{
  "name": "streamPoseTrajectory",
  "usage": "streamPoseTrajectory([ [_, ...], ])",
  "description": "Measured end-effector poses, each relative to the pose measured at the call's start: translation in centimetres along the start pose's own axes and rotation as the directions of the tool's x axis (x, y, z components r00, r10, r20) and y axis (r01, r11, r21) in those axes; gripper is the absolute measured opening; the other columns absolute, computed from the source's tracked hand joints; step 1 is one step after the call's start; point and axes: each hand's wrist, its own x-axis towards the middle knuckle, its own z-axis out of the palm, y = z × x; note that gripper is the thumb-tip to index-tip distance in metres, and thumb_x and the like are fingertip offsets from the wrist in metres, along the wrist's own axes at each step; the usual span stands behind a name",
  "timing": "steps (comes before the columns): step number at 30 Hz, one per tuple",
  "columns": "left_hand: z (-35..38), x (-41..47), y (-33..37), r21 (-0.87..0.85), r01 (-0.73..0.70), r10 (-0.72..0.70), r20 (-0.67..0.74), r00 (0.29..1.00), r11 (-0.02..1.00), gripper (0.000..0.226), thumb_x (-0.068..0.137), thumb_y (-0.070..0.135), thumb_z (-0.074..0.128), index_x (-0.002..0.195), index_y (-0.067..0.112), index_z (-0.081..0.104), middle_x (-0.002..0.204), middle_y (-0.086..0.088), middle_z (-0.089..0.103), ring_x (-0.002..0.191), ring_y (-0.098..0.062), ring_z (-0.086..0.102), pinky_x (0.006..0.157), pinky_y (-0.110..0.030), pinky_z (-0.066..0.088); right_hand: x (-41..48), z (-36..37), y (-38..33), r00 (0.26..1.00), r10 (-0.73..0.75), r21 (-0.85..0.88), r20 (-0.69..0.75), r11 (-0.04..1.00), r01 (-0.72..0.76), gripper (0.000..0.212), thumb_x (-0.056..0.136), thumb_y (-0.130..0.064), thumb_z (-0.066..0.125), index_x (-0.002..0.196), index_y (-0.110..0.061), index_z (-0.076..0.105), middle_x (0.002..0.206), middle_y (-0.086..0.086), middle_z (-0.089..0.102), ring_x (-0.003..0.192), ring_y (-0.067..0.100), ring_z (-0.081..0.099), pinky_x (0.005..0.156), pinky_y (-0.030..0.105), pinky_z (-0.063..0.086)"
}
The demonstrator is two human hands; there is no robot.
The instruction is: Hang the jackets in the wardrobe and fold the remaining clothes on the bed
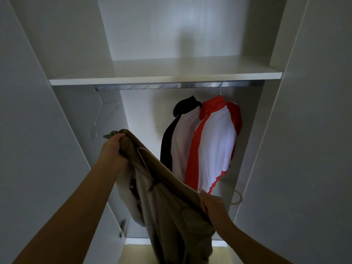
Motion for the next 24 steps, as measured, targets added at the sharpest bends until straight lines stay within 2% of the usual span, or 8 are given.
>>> streamPoseTrajectory([
  [4, -0.8, 0.4, -1.5, 0.218, -0.110, 0.119, -0.025, 0.993, 0.970, 0.019, 0.095, 0.008, 0.048, 0.112, 0.003, 0.055, 0.083, -0.008, 0.057, 0.075, -0.017, 0.057, 0.071, -0.031, 0.048, 0.3, -2.1, 0.0, 0.999, -0.016, -0.068, 0.039, 0.997, 0.019, 0.044, 0.099, -0.023, 0.046, 0.055, -0.014, 0.051, 0.041, -0.007, 0.051, 0.041, 0.001, 0.052, 0.048, 0.006, 0.041],
  [7, -1.2, 0.3, -1.8, 0.476, -0.251, 0.258, 0.052, 0.965, 0.843, 0.014, 0.093, 0.006, 0.052, 0.104, 0.010, 0.059, 0.088, -0.008, 0.061, 0.073, -0.013, 0.058, 0.065, -0.025, 0.047, 0.6, -2.9, -0.6, 0.995, -0.022, -0.239, 0.092, 0.970, 0.044, 0.050, 0.097, -0.039, 0.046, 0.050, -0.025, 0.052, 0.044, -0.010, 0.050, 0.044, 0.001, 0.046, 0.046, 0.007, 0.035],
  [11, 0.5, -1.3, -2.7, 0.619, -0.517, 0.353, 0.378, 0.856, 0.591, 0.018, 0.090, 0.004, 0.056, 0.082, 0.019, 0.063, 0.074, 0.006, 0.062, 0.062, 0.002, 0.059, 0.054, -0.006, 0.045, 2.0, -1.6, -2.2, 0.985, 0.044, -0.444, 0.168, 0.895, 0.036, 0.039, 0.099, -0.038, 0.043, 0.062, -0.026, 0.050, 0.061, -0.008, 0.051, 0.058, 0.002, 0.049, 0.052, 0.006, 0.034],
  [15, 0.1, -1.5, -2.8, 0.694, -0.542, 0.041, 0.597, 0.801, 0.474, 0.023, 0.089, 0.007, 0.062, 0.086, 0.030, 0.065, 0.075, 0.010, 0.071, 0.071, -0.001, 0.066, 0.062, -0.011, 0.051, 5.3, 0.3, -8.7, 0.979, -0.014, -0.347, 0.203, 0.934, 0.085, 0.036, 0.096, -0.034, 0.049, 0.065, -0.018, 0.056, 0.065, -0.005, 0.055, 0.062, 0.006, 0.052, 0.054, 0.010, 0.035],
  [18, -2.4, -0.5, -2.0, 0.932, -0.274, -0.402, 0.352, 0.846, 0.239, 0.010, 0.091, 0.030, 0.061, 0.099, 0.025, 0.060, 0.084, 0.002, 0.074, 0.073, -0.012, 0.071, 0.067, -0.025, 0.056, 6.9, 0.5, -12.4, 0.954, -0.115, -0.306, 0.276, 0.931, 0.201, 0.036, 0.094, -0.029, 0.050, 0.059, -0.021, 0.055, 0.057, -0.006, 0.052, 0.056, 0.007, 0.050, 0.057, 0.018, 0.037],
  [21, -3.7, 1.1, -2.5, 0.935, -0.292, -0.008, 0.300, 0.954, 0.203, 0.042, 0.082, 0.038, 0.070, 0.116, 0.018, 0.055, 0.105, -0.001, 0.066, 0.087, -0.019, 0.065, 0.070, -0.026, 0.050, 7.3, 1.4, -13.7, 0.915, -0.174, -0.320, 0.363, 0.899, 0.298, 0.040, 0.097, -0.027, 0.048, 0.059, -0.020, 0.056, 0.050, -0.011, 0.053, 0.052, -0.002, 0.052, 0.057, 0.011, 0.035],
  [22, -3.8, 1.6, -2.9, 0.897, -0.424, 0.159, 0.403, 0.901, 0.129, 0.055, 0.079, 0.038, 0.073, 0.125, 0.020, 0.049, 0.119, -0.002, 0.058, 0.100, -0.020, 0.058, 0.079, -0.028, 0.047, 7.5, 2.0, -13.9, 0.899, -0.185, -0.321, 0.396, 0.890, 0.324, 0.040, 0.098, -0.028, 0.048, 0.060, -0.021, 0.058, 0.048, -0.015, 0.054, 0.050, -0.005, 0.051, 0.054, 0.007, 0.035],
  [24, -3.4, 2.5, -3.7, 0.780, -0.595, 0.210, 0.625, 0.752, -0.192, 0.066, 0.081, 0.044, 0.068, 0.138, 0.025, 0.039, 0.139, 0.000, 0.043, 0.125, -0.022, 0.042, 0.104, -0.043, 0.037, 8.1, 3.4, -14.8, 0.884, -0.165, -0.326, 0.437, 0.887, 0.327, 0.040, 0.098, -0.031, 0.048, 0.060, -0.023, 0.059, 0.044, -0.016, 0.051, 0.047, -0.003, 0.049, 0.049, 0.004, 0.034],
])
